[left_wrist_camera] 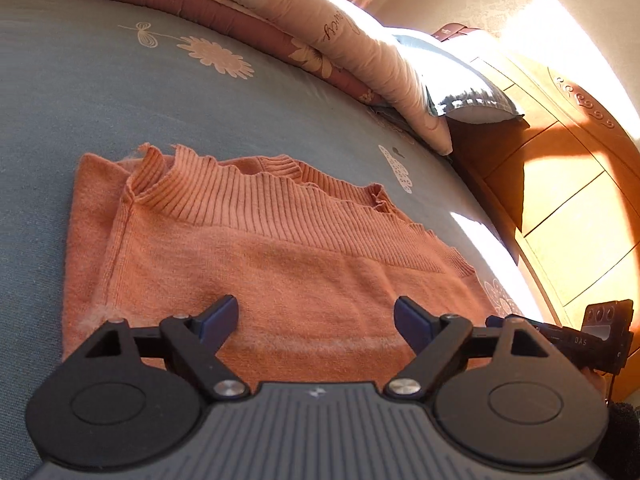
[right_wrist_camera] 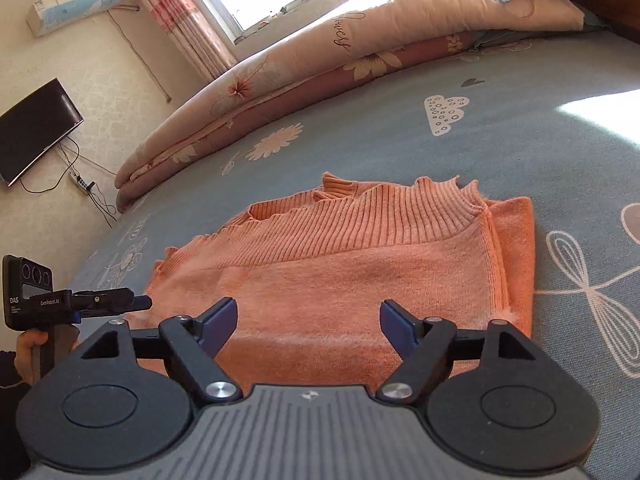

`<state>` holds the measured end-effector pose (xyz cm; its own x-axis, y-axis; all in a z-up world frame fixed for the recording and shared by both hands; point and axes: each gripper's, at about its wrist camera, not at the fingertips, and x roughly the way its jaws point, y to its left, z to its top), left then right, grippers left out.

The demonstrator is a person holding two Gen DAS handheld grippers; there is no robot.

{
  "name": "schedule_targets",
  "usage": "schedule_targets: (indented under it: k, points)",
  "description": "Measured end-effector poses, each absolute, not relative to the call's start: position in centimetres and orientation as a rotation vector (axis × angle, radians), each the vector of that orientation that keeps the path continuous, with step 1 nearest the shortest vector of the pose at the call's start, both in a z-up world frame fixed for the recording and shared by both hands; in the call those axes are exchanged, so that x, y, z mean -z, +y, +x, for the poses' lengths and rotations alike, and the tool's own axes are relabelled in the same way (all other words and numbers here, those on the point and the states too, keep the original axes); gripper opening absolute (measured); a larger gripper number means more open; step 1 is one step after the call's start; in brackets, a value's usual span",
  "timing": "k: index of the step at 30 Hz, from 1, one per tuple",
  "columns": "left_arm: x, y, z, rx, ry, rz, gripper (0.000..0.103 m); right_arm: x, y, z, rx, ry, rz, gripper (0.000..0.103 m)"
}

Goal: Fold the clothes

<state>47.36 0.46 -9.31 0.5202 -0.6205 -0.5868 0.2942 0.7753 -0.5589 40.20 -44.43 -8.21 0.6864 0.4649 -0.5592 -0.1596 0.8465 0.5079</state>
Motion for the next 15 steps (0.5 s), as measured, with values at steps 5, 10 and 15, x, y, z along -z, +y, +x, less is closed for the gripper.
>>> schedule_targets:
  k: [5, 10, 15]
  points:
    - [9.8, 4.1, 45.9, 0.46, 0.844, -0.538, 0.085, 9.1, -48.6, 37.9, -0.249, 0.718, 0.553, 0.081]
    - [8.8, 3.3, 42.0, 0.541, 0.83, -0.513, 0.086, 8.3, -49.4, 34.2, -0.239, 0.668, 0.623, 0.083]
    - [10.1, 2.2, 39.2, 0.501, 0.849, -0.437, 0.086, 9.9, -48.8, 31.7, -0.242, 0.694, 0.651, 0.083]
